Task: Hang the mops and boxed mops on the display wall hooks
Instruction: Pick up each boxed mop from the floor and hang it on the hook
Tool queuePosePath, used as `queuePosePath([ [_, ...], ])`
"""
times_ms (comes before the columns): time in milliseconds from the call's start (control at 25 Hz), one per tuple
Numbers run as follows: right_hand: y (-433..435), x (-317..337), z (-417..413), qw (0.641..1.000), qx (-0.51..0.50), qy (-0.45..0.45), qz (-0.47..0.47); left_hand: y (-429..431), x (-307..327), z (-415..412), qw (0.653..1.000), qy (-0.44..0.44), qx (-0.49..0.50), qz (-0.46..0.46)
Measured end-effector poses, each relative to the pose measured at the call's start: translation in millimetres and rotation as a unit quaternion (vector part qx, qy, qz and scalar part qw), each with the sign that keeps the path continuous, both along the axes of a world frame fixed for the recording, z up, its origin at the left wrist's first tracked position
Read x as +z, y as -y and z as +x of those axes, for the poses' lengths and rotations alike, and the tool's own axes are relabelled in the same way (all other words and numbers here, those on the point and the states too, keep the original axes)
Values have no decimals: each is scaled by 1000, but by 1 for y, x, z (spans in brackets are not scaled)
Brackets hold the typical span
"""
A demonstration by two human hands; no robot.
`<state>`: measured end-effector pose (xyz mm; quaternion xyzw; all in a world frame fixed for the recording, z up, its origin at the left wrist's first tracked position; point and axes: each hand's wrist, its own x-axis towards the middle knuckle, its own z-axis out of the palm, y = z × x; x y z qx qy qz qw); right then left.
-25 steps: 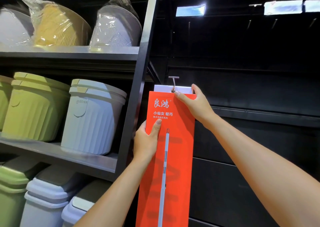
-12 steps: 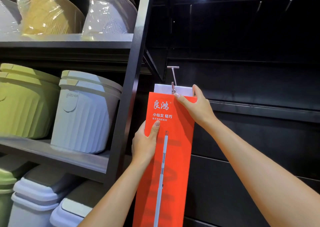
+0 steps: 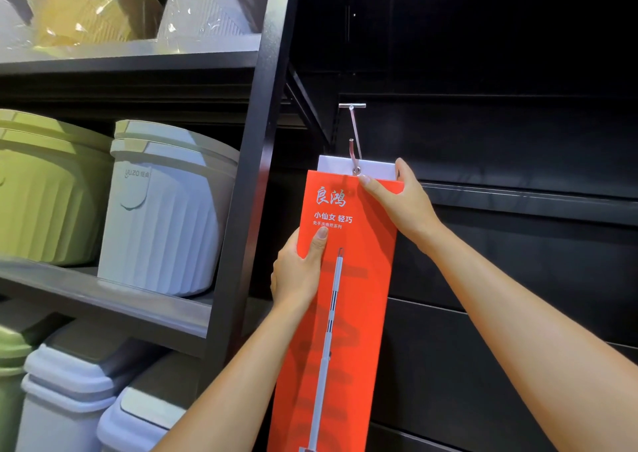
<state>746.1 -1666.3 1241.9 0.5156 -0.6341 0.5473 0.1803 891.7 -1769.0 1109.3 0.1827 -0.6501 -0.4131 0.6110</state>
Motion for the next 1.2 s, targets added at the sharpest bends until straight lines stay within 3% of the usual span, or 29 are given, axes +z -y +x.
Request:
queuePosePath([
  [800, -19, -16, 21, 999, -29, -19, -21, -6, -6, 7, 999, 33, 37, -16],
  [960, -39, -58, 36, 995, -88, -41, 11, -16, -33, 28, 992, 73, 47, -93],
  [1200, -84, -176, 51, 975, -186, 11, 123, -32, -121, 46, 952, 201, 90, -213],
])
